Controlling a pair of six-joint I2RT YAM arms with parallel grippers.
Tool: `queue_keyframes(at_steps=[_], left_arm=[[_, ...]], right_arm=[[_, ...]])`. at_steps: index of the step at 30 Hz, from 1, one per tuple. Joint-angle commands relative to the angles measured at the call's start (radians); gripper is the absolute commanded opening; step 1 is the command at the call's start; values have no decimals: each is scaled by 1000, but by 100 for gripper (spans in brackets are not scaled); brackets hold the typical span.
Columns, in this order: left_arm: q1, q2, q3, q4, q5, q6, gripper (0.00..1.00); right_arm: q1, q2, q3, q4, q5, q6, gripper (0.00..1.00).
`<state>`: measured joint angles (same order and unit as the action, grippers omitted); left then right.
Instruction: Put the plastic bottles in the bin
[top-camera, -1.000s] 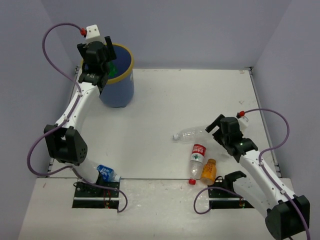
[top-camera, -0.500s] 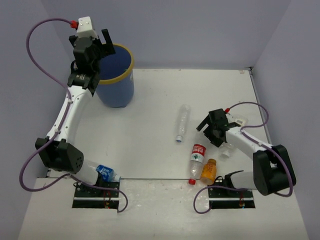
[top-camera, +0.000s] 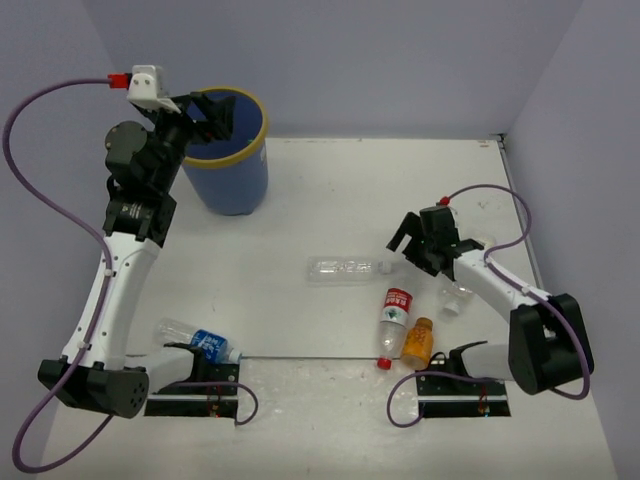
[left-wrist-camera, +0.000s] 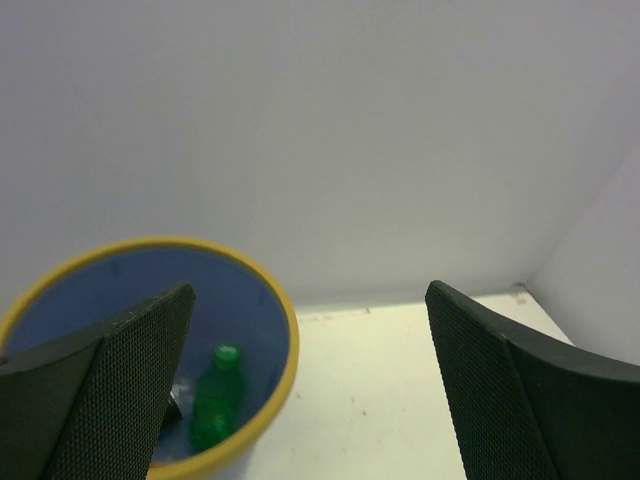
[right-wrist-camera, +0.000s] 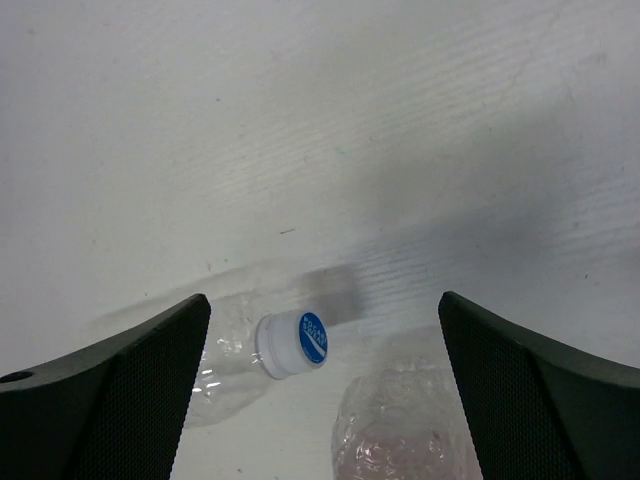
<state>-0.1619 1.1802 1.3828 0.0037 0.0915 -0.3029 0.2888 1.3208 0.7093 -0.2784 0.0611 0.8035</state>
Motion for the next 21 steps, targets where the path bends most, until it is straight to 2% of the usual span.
queue_keyframes(at_steps=[1, 4, 7, 9, 13, 16, 21], left_arm=[[4, -48, -149, 52, 125, -90, 100], [4, -87, -216, 53, 101, -103, 100], [4, -122, -283, 38, 80, -107, 100], [4, -163, -335, 36, 69, -121, 100], [4, -246, -421, 27, 56, -135, 100], [4, -305, -497, 11, 31, -144, 100], [4, -410, -594, 1, -25, -163, 100]], right_arm=[[21, -90, 56, 87, 8, -277, 99], [22, -109, 81, 56, 0, -288, 99], [46, -123, 128, -55, -48, -201, 99], [114, -131, 138, -98, -51, -141, 99], [227, -164, 140, -212, 82, -30, 99], [249, -189, 100, -238, 57, 51, 99], [328, -183, 77, -283, 74, 72, 99]])
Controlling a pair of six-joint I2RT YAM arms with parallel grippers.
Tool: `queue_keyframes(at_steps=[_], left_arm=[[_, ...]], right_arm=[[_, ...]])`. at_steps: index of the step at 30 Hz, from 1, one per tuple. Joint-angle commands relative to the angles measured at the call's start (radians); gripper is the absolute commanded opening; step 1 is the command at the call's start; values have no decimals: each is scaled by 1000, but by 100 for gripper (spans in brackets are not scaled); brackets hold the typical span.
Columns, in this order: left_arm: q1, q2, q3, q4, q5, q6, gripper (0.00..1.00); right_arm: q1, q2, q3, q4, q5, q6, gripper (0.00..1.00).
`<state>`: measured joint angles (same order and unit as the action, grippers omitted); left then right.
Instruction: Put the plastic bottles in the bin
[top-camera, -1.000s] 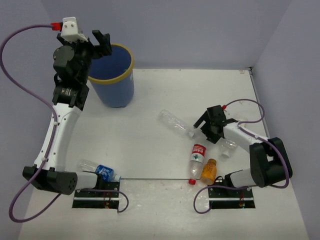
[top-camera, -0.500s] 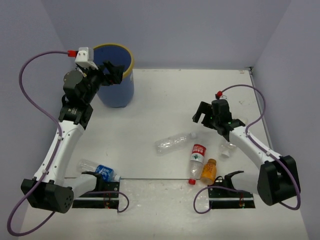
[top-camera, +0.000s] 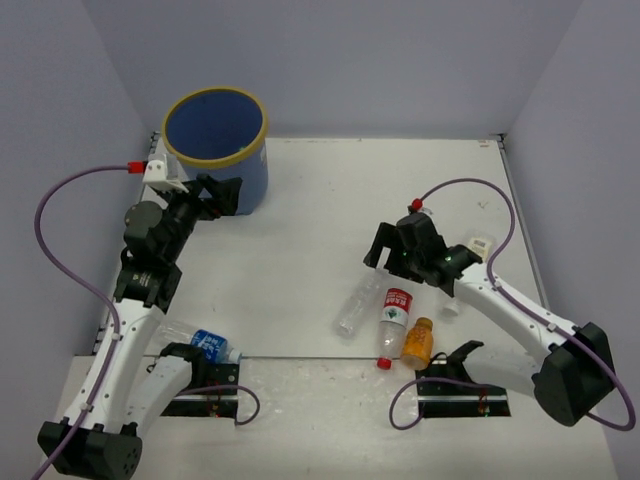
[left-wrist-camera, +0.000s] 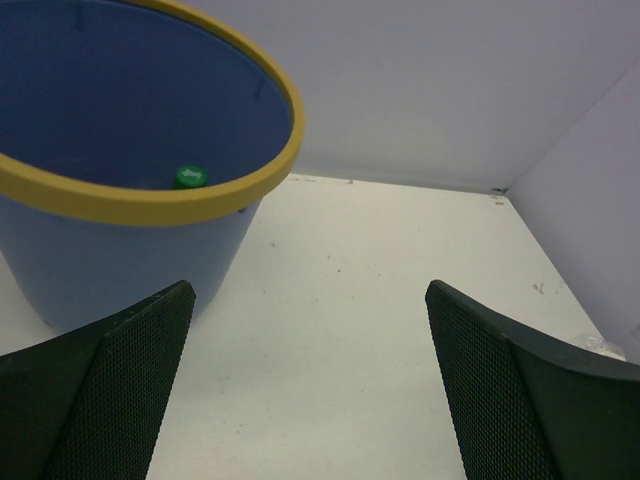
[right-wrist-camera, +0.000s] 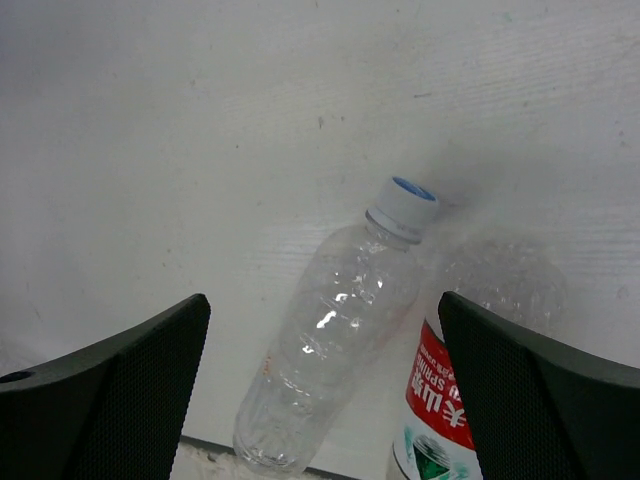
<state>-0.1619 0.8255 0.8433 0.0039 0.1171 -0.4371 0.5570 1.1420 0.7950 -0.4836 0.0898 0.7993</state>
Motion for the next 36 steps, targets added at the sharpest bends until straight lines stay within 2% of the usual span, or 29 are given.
queue_keyframes(at_steps=[1, 11, 18, 22, 25, 26, 27, 30, 32, 34, 35, 36], left_arm=[[4, -63, -71, -1, -53, -32, 100], [4, -86, -137, -80, -84, -45, 100], [4, -79, -166, -69, -78, -56, 100], [4, -74, -175, -71, -73, -59, 100], [4, -75, -178, -76, -75, -60, 100], [4, -75, -181, -75, -72, -66, 100], [4, -75, -183, -72, -59, -71, 100], [4, -52, -202, -33, 65, -109, 100], [1, -43, -228, 45, 228, -139, 100], [-21, -36, -271, 141, 296, -166, 100], [-56, -23, -304, 206, 348, -188, 100], [-100, -6, -306, 232, 342, -194, 100]], right_arm=[[80, 7, -6, -83, 49, 84, 99], [173, 173, 6, -127, 98, 175, 99], [280, 345, 73, -21, 52, 99, 99], [298, 449, 92, 27, 23, 106, 98], [300, 462, 86, 36, 29, 121, 82], [302, 454, 79, 45, 36, 123, 67], [304, 440, 71, 58, 38, 115, 60], [324, 305, 25, 175, 33, -24, 41], [325, 230, -6, 260, -27, -114, 34], [325, 163, -40, 359, -85, -205, 32], [325, 121, -60, 425, -158, -267, 29], [325, 94, -71, 471, -182, -309, 28]])
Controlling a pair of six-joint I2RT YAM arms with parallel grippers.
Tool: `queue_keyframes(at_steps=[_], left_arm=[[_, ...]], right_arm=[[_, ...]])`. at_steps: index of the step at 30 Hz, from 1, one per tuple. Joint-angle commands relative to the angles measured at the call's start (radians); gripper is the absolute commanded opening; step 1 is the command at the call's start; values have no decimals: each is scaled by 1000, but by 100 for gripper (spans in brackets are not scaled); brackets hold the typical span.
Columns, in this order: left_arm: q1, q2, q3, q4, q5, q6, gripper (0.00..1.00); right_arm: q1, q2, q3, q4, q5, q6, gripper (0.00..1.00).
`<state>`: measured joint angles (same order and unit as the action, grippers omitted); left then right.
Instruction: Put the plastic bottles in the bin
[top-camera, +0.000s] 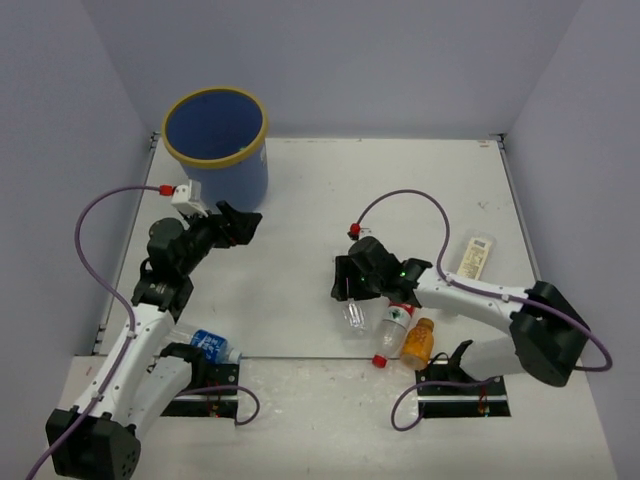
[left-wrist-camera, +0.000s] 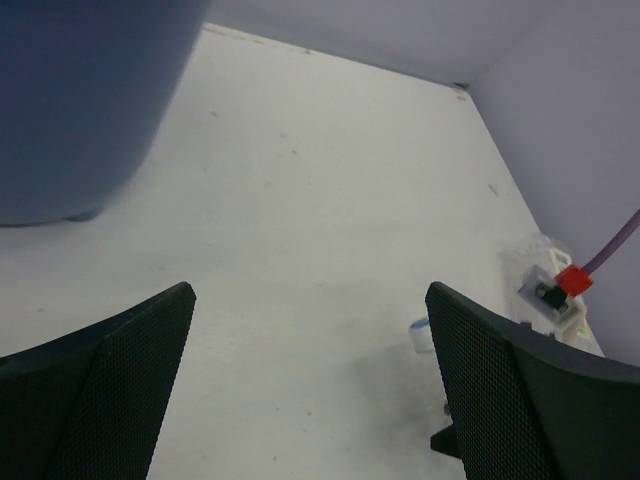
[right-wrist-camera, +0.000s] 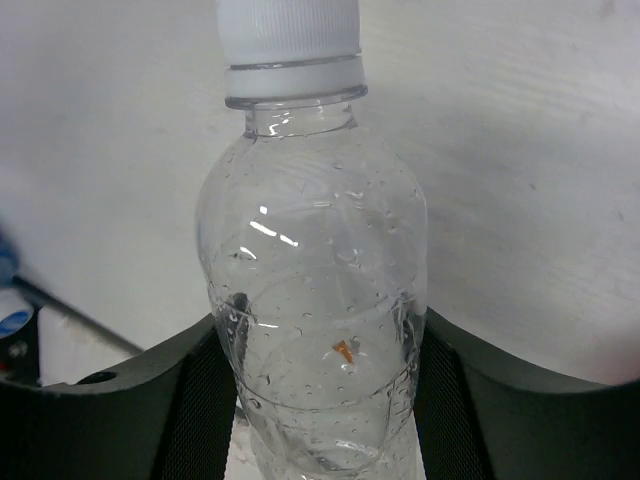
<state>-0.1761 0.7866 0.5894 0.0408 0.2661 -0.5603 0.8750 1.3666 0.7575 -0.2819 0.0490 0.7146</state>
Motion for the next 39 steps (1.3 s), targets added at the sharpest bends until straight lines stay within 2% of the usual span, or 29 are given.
queue_keyframes(at_steps=[1, 2, 5, 8, 16, 17, 18, 21, 24, 25, 26, 27, 29, 30, 31, 32, 33, 36, 39], left_arm=[[-141, 54, -46, 198, 182, -67, 100], [-157, 60, -40, 198, 164, -66, 100], [-311, 141, 1, 221, 149, -63, 100], [-393, 195, 29, 247, 123, -68, 100], [-485, 251, 42, 286, 39, -78, 100], [-491, 263, 44, 290, 36, -78, 89], [-495, 271, 47, 293, 35, -76, 70], [-505, 293, 58, 296, 52, -73, 25], [-509, 291, 64, 300, 58, -71, 2], [-507, 287, 64, 297, 58, -68, 0], [-508, 272, 63, 294, 38, -65, 0], [-508, 259, 71, 282, -4, -58, 0], [-508, 239, 91, 249, -92, -42, 0], [-508, 231, 101, 214, -114, -24, 0], [-505, 220, 145, 140, -218, 6, 0], [-504, 218, 180, 94, -285, 17, 0], [-500, 205, 244, 55, -379, 52, 0], [-491, 189, 361, 23, -518, 131, 0], [-445, 225, 503, -20, -662, 208, 0]], right_arm=[[8, -142, -38, 306, -188, -261, 27], [8, -153, -40, 317, -201, -271, 27], [7, -186, -33, 367, -258, -327, 27], [7, -189, -14, 376, -285, -355, 27], [9, -217, -31, 441, -371, -368, 27], [7, -225, -41, 454, -383, -368, 27], [8, -233, -50, 467, -397, -369, 28], [9, -259, -73, 484, -402, -369, 29], [9, -279, -78, 465, -372, -367, 37], [9, -281, -76, 452, -359, -365, 45], [9, -289, -71, 427, -325, -359, 63], [9, -301, -69, 403, -284, -347, 76], [8, -323, -63, 357, -202, -321, 97], [7, -327, -56, 325, -151, -305, 99], [7, -343, -44, 275, -73, -281, 99], [7, -355, -42, 262, -62, -276, 99], [7, -370, -29, 176, 13, -242, 99], [7, -403, -1, 8, 135, -180, 99], [4, -462, -17, -59, 245, -111, 99]])
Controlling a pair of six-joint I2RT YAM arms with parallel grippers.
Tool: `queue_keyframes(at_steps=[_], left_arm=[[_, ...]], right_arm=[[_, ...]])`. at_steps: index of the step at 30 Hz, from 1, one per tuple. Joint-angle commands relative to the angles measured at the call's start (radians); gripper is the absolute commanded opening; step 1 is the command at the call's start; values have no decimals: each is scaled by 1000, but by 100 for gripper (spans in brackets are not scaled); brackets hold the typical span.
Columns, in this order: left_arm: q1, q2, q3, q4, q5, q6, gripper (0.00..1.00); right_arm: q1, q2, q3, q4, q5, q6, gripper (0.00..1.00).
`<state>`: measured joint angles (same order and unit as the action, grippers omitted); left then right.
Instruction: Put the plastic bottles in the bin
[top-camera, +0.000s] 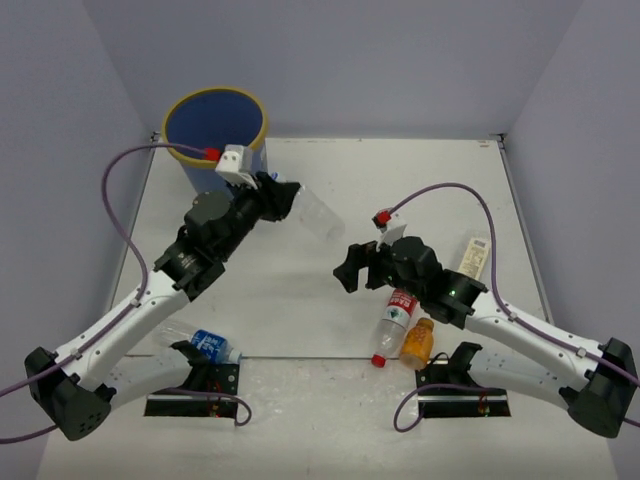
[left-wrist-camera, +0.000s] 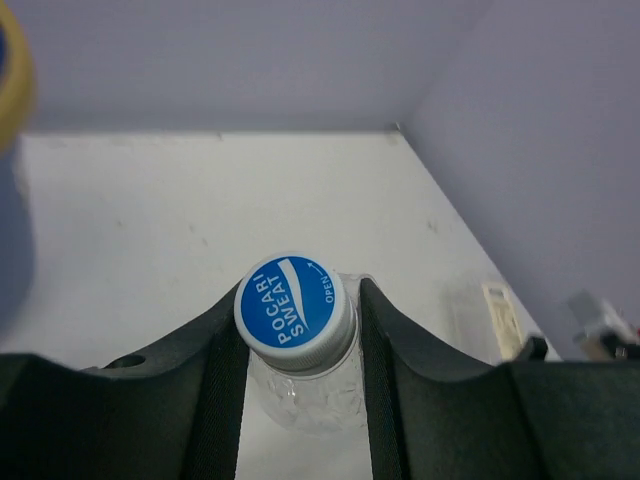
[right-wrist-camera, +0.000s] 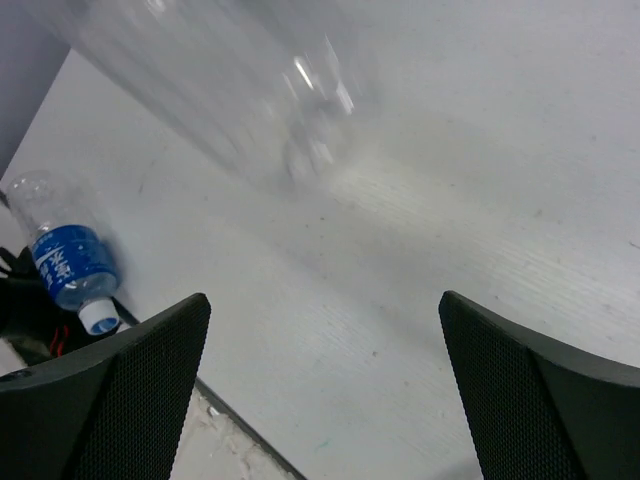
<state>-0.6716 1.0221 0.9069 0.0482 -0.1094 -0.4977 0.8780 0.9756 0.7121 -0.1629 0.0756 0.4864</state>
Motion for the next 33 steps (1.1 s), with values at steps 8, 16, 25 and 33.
queue_keyframes(at_steps=[8, 16, 25, 33], left_arm=[[276, 141, 440, 65, -528, 296, 0], [405, 392, 652, 93, -633, 358, 23], [412, 476, 777, -36, -551, 356, 100], [412, 376, 711, -141, -127, 258, 100]], right_arm=[[-33, -150, -31, -211, 287, 170, 99], [-34, -88, 18, -365, 307, 251, 99], [-34, -187, -60, -526, 301, 414, 99], [-34, -229, -39, -698, 279, 519, 99]])
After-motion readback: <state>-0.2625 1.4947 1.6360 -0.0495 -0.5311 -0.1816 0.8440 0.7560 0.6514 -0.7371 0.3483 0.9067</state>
